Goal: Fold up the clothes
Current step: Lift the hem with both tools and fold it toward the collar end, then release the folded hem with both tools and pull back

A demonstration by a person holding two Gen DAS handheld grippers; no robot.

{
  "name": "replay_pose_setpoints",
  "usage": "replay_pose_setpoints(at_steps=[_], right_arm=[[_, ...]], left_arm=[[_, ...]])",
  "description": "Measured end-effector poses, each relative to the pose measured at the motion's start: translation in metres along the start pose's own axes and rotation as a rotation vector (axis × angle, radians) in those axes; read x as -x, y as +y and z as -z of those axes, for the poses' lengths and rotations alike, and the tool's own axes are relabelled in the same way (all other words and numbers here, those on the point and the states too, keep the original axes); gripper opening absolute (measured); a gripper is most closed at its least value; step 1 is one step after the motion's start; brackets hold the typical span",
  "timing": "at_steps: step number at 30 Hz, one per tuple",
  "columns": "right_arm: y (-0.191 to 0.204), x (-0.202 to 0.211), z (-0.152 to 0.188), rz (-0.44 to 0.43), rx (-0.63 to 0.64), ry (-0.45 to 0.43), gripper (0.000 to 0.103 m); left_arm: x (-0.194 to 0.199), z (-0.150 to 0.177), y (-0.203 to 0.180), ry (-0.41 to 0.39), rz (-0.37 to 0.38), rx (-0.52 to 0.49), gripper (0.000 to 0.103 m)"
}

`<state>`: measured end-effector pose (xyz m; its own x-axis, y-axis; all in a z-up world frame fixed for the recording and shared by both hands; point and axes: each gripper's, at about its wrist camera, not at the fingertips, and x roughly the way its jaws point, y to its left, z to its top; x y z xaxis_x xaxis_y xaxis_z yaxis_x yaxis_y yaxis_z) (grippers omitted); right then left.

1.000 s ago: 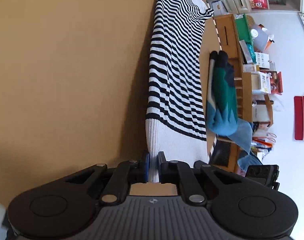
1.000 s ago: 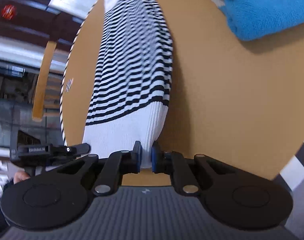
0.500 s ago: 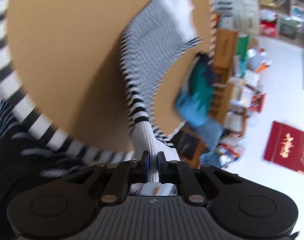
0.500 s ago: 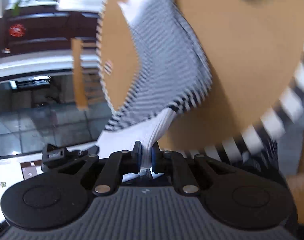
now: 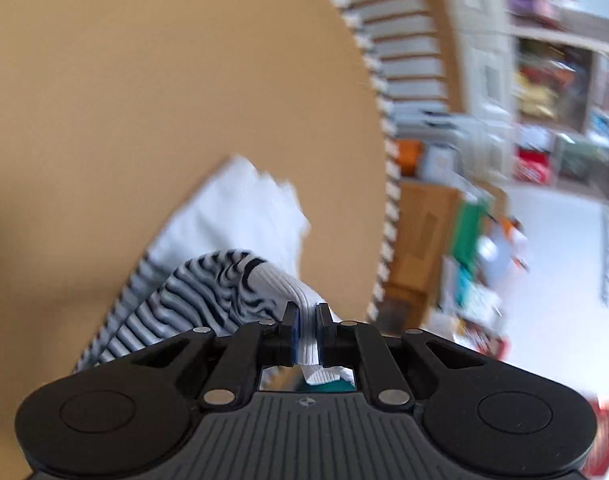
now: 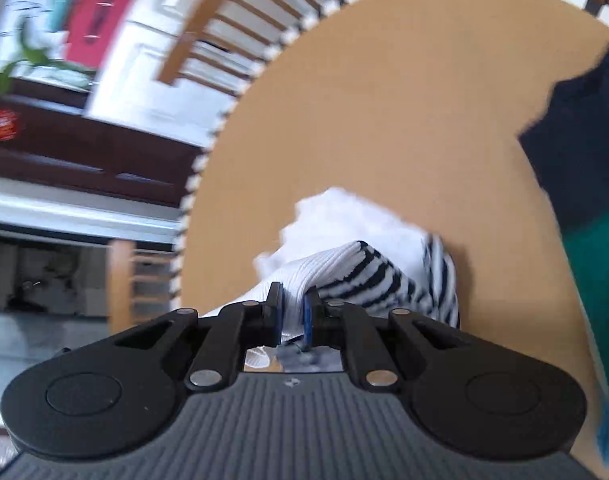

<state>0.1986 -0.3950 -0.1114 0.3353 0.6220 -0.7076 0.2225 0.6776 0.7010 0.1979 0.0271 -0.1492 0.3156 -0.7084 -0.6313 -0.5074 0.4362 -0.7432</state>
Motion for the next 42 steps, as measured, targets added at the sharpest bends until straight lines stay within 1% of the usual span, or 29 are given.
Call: replay_pose_setpoints(at_steps=[2,4,5,6,7,8,9,10,11,12,13,14,15,16,18,20,22,24,26,27,28,30,33,36,37,38,40,41,42], right_arm=[[-0.003,-0.034,-0.022,0.059,-0.038,0.0,0.01],[-0.016,-0.053,-0.033,0.081,-0.104,0.01,0.011],[-0.023,-0.062,-0.038,0.091,-0.138,0.016,0.016],[-0.031,-0.066,-0.038,0.094,-0.179,0.02,0.03],[-0.038,-0.069,-0.039,0.097,-0.218,0.022,0.038],[-0.043,-0.067,-0.044,0.088,-0.234,-0.007,0.049],[-0.045,-0.061,-0.046,0.079,-0.217,-0.06,0.047],[-0.044,-0.048,-0.047,0.078,-0.155,-0.128,0.047],[-0.036,-0.036,-0.044,0.093,-0.038,-0.2,0.047],[-0.029,-0.025,-0.041,0.108,0.08,-0.271,0.046],[-0.019,-0.019,-0.031,0.143,0.242,-0.312,0.046],[-0.012,-0.025,-0.02,0.177,0.374,-0.288,0.046],[-0.005,-0.031,-0.01,0.211,0.506,-0.262,0.042],[0.002,-0.038,0.001,0.244,0.635,-0.235,0.039],[0.01,-0.06,0.017,0.269,0.738,-0.207,0.029],[0.01,-0.072,0.019,0.294,0.75,-0.205,0.027],[0.011,-0.085,0.02,0.319,0.763,-0.203,0.027],[0.013,-0.094,0.021,0.332,0.777,-0.193,0.028],[0.017,-0.1,0.02,0.335,0.794,-0.176,0.026],[0.017,-0.103,0.021,0.342,0.808,-0.176,0.009],[0.018,-0.103,0.019,0.353,0.794,-0.187,0.003],[0.018,-0.093,0.014,0.345,0.737,-0.239,0.003],[0.01,-0.082,-0.002,0.351,0.643,-0.276,0.003],[0.0,-0.099,-0.007,0.414,0.632,-0.221,0.003],[-0.001,-0.102,-0.006,0.415,0.628,-0.227,0.004],[-0.001,-0.105,-0.005,0.417,0.625,-0.234,0.005],[0.003,-0.099,0.0,0.457,0.63,-0.266,0.017],[0.004,-0.093,0.002,0.478,0.627,-0.287,0.035],[0.006,-0.086,0.005,0.498,0.624,-0.309,0.04]], left_arm=[[-0.024,-0.023,0.005,-0.003,-0.025,0.038,0.009],[-0.045,-0.043,0.011,0.004,-0.046,0.072,0.009],[-0.052,-0.051,0.015,0.007,-0.053,0.1,0.01],[-0.056,-0.061,0.023,0.009,-0.048,0.128,0.01],[-0.056,-0.069,0.026,-0.001,-0.03,0.144,0.014],[-0.056,-0.077,0.028,-0.016,-0.008,0.156,0.016],[-0.049,-0.082,0.025,-0.055,0.014,0.098,0.016],[-0.039,-0.087,0.02,-0.102,0.036,0.016,0.016],[-0.028,-0.086,0.011,-0.152,0.04,-0.123,0.016],[-0.018,-0.08,0.001,-0.191,0.027,-0.299,0.016],[-0.015,-0.068,-0.005,-0.206,-0.013,-0.469,0.018],[-0.013,-0.055,-0.011,-0.214,-0.061,-0.634,0.021],[-0.017,-0.041,-0.014,-0.214,-0.111,-0.758,0.021],[-0.024,-0.031,-0.014,-0.203,-0.134,-0.839,0.021],[-0.041,-0.017,-0.013,-0.177,-0.135,-0.914,0.021],[-0.058,-0.007,-0.014,-0.174,-0.152,-0.958,0.021],[-0.069,0.0,-0.015,-0.208,-0.207,-1.029,0.021],[-0.074,0.009,-0.016,-0.235,-0.254,-1.09,0.025],[-0.08,0.015,-0.017,-0.241,-0.265,-1.113,0.029],[-0.082,0.014,-0.017,-0.248,-0.267,-1.107,0.029],[-0.082,0.011,-0.016,-0.257,-0.269,-1.095,0.029],[-0.084,0.004,-0.014,-0.274,-0.271,-1.071,0.029],[-0.088,0.0,-0.015,-0.278,-0.283,-1.044,0.031],[-0.08,0.002,-0.017,-0.288,-0.293,-1.036,0.03],[-0.077,0.003,-0.018,-0.291,-0.296,-1.033,0.03],[-0.075,0.004,-0.019,-0.294,-0.3,-1.031,0.03],[-0.069,0.006,-0.021,-0.3,-0.307,-1.026,0.031],[-0.067,0.007,-0.022,-0.303,-0.31,-1.023,0.03],[-0.064,0.008,-0.023,-0.306,-0.314,-1.02,0.029]])
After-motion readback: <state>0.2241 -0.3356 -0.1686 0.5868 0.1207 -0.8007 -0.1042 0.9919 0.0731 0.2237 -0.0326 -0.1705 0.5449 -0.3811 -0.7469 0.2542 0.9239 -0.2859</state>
